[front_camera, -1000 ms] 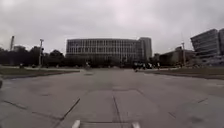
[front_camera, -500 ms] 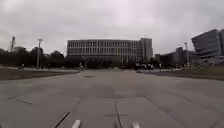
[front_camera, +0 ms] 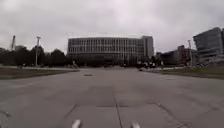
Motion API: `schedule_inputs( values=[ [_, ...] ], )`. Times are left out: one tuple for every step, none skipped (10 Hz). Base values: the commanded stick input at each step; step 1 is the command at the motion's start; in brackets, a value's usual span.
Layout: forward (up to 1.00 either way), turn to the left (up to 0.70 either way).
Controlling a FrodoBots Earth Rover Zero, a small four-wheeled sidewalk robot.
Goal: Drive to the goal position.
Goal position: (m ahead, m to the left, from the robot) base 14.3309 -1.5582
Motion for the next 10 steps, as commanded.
schedule_inputs(
  values=[
    [1.0,0.0],
    [1.0,0.0],
    [1.0,0.0],
    [1.0,0.0],
    [1.0,0.0],
    [1.0,0.0],
    [1.0,0.0],
    [1.0,0.0],
    [1.0,0.0],
    [1.0,0.0]
  ],
)
